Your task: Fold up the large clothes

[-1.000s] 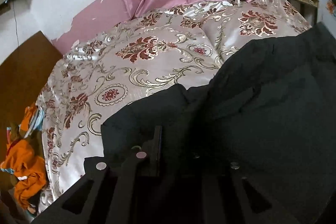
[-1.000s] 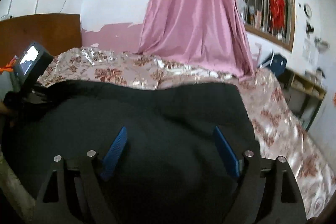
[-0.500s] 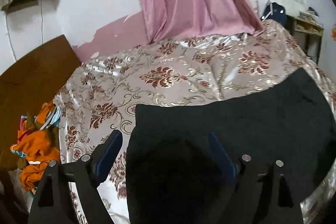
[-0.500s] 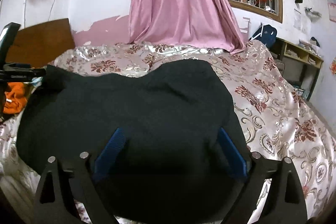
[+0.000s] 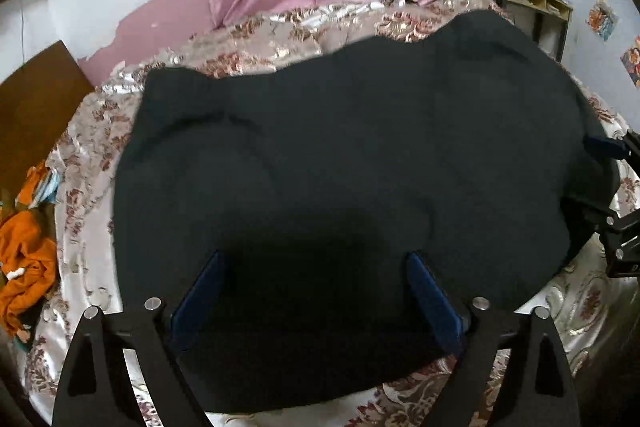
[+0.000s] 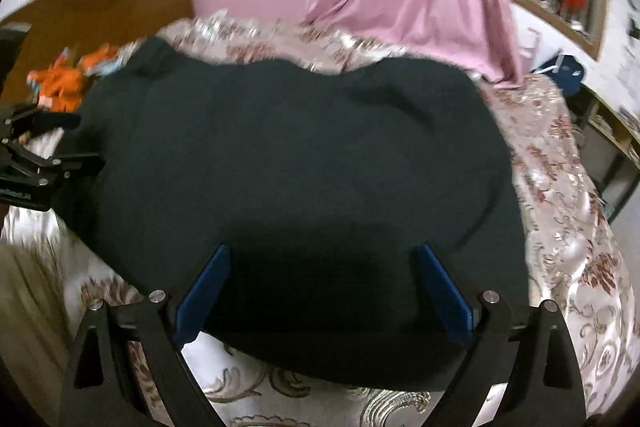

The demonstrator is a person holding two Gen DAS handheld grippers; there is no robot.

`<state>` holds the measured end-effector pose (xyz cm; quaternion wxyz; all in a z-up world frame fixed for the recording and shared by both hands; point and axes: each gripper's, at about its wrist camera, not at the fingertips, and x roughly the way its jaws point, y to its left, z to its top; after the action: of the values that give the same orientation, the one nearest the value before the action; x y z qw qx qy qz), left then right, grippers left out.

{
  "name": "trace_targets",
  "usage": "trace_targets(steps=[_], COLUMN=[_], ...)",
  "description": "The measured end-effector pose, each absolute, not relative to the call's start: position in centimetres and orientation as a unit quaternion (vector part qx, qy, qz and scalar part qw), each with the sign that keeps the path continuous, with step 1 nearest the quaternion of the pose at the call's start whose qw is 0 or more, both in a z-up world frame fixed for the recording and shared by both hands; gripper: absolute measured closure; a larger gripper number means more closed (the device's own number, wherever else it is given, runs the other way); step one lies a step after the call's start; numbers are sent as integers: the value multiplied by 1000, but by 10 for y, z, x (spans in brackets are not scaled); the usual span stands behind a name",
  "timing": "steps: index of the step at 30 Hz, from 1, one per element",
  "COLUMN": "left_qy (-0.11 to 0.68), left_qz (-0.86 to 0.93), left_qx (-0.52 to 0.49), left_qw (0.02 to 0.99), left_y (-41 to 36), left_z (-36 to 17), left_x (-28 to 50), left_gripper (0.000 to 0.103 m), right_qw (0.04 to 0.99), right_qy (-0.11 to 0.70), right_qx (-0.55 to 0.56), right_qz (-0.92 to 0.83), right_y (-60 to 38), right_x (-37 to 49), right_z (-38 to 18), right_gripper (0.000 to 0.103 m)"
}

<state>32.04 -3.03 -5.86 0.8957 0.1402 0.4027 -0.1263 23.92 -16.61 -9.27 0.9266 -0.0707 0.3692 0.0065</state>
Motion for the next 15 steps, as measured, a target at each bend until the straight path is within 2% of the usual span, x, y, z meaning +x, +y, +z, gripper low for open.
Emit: trace_targets(steps=[2,8,15], left_qy=[408,393,376], left_qz=[-123,-111,-84], left_qx=[123,76,77], left_qw=[897,910,920], left_y=[-26,-10,-6], left_z=[-62,-59,-62], left_x=[330,370,422], left_gripper=[0,0,0], right_qw=[923,926,930], right_qy=[375,362,351], right_qx=[-85,-105,-106], right_qz=[12,16,5], right_y=[-161,-155,-143], right_x=[246,290,374], right_z=[-96,-89,-84], right_gripper=[1,1,1])
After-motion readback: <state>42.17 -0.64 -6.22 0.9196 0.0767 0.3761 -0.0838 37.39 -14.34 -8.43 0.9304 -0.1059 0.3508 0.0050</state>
